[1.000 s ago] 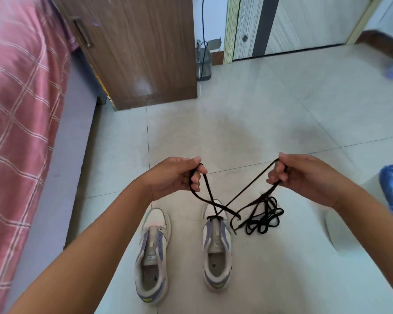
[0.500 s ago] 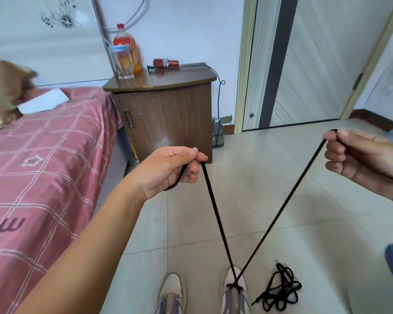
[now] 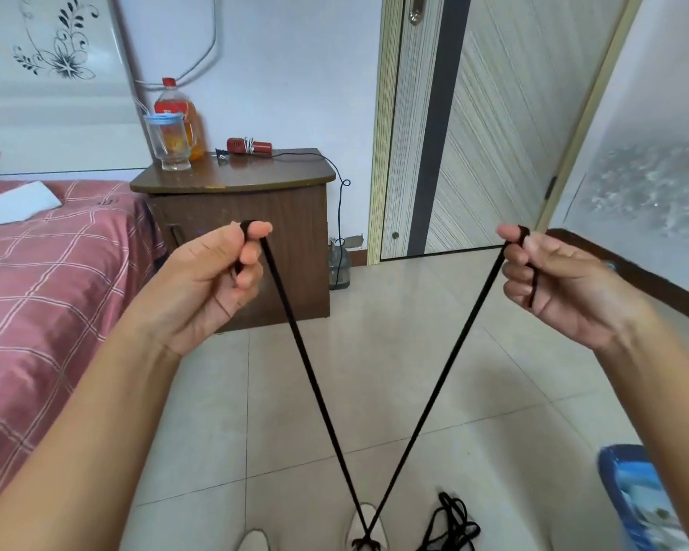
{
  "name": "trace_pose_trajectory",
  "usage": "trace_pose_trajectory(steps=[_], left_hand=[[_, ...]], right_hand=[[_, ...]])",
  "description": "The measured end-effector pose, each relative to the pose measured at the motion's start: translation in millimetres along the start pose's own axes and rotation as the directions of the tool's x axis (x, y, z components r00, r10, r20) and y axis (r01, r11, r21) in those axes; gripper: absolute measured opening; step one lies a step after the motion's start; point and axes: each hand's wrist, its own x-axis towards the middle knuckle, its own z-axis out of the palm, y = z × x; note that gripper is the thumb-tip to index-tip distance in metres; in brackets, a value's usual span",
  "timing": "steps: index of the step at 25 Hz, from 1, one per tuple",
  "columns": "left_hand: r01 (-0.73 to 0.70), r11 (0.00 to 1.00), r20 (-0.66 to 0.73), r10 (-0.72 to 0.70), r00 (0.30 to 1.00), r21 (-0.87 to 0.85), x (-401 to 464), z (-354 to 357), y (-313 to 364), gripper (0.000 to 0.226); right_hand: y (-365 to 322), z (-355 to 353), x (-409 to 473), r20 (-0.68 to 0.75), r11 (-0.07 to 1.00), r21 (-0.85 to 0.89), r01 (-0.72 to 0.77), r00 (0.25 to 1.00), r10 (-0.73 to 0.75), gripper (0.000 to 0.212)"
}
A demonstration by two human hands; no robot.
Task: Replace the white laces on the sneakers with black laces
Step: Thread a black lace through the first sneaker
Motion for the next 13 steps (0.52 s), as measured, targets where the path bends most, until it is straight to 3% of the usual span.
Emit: trace_pose_trajectory(steps=[2, 6, 8, 10, 13], left_hand=[[0.027, 1.000, -0.031, -0.026, 0.999, 0.012, -1.9, -4.9, -9.5, 0.023], [0.225, 0.974, -0.185, -0.222, 0.957, -0.002, -9.5, -17.3, -74.6, 0.020], [0.359, 0.933, -0.258, -0.352, 0.900, -0.023, -15.3, -27.2, -121.8, 0.020], [0.515, 0.854, -0.311, -0.471, 0.825, 0.072, -26.6, -43.0, -174.2, 0.018], [0.681, 0.732, -0.388, -0.626, 0.676, 0.006, -57.2, -70.5, -257.8, 0.014]], right_hand=[[8.7, -4.5, 0.6, -0.007, 1.000, -0.021, -0.004, 1.000, 0.004, 0.028], [63.3, -16.6, 2.7, -0.175, 0.986, 0.035, -0.161, 0.971, 0.164, 0.013], [113.1, -33.3, 0.9, -0.226, 0.946, -0.042, -0.322, 0.925, 0.305, 0.017], [172.4, -56.8, -9.2, -0.265, 0.873, -0.086, -0.479, 0.856, 0.443, 0.021], [259.6, -88.8, -40.7, -0.310, 0.758, 0.016, -0.652, 0.718, 0.623, 0.008]])
